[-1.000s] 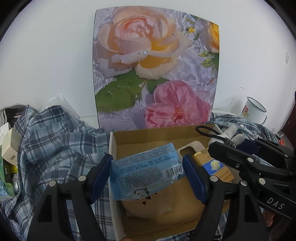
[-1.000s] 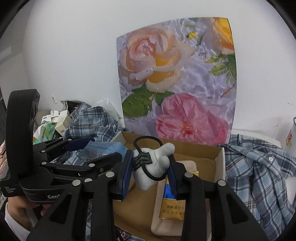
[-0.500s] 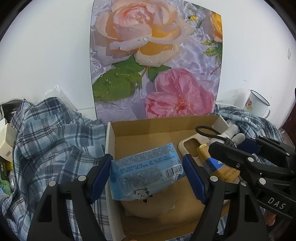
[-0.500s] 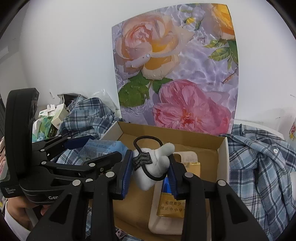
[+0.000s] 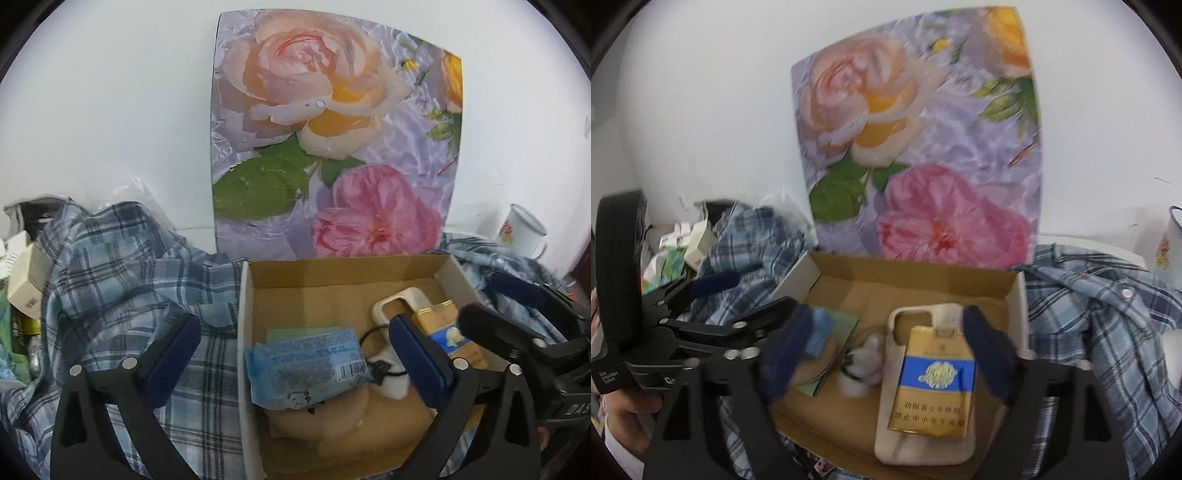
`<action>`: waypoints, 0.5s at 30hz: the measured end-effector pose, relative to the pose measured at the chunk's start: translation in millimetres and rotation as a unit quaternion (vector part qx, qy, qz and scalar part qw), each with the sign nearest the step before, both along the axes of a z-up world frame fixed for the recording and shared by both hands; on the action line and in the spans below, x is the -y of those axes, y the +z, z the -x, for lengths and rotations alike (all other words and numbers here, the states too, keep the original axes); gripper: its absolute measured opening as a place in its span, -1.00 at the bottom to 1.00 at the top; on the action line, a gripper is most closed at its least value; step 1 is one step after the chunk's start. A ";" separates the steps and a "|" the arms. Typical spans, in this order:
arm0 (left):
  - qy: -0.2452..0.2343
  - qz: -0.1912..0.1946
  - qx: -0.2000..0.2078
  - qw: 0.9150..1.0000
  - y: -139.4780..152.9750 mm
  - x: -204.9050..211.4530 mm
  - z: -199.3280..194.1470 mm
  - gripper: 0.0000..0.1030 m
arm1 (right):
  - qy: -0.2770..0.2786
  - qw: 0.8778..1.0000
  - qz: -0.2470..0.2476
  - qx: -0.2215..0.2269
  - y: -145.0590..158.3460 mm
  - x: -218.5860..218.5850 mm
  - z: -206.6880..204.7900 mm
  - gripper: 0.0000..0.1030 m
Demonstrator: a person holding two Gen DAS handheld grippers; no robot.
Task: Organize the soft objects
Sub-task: 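Open both grippers to release the wipe pack and glove toy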
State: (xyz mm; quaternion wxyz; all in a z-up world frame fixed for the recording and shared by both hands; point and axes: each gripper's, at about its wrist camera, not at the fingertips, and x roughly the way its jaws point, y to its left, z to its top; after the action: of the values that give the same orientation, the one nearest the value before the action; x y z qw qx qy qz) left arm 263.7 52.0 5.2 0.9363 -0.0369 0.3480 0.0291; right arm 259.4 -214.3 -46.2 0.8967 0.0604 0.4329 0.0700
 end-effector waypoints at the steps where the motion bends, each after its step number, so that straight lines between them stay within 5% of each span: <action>1: -0.005 0.008 0.002 1.000 1.7 -2.6 0.3 1.00 | -0.005 1.000 0.002 0.008 3.2 1.7 0.9 1.00; 15: -0.010 0.001 0.026 1.000 27.2 4.7 14.9 1.00 | 0.006 0.998 0.001 0.065 41.4 -1.7 8.8 1.00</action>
State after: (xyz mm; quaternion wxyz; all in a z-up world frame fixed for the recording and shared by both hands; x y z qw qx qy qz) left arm 248.8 47.3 32.4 0.9453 -0.0349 0.3239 0.0188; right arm 250.6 -212.6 -4.7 0.9226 0.0525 0.3739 0.0794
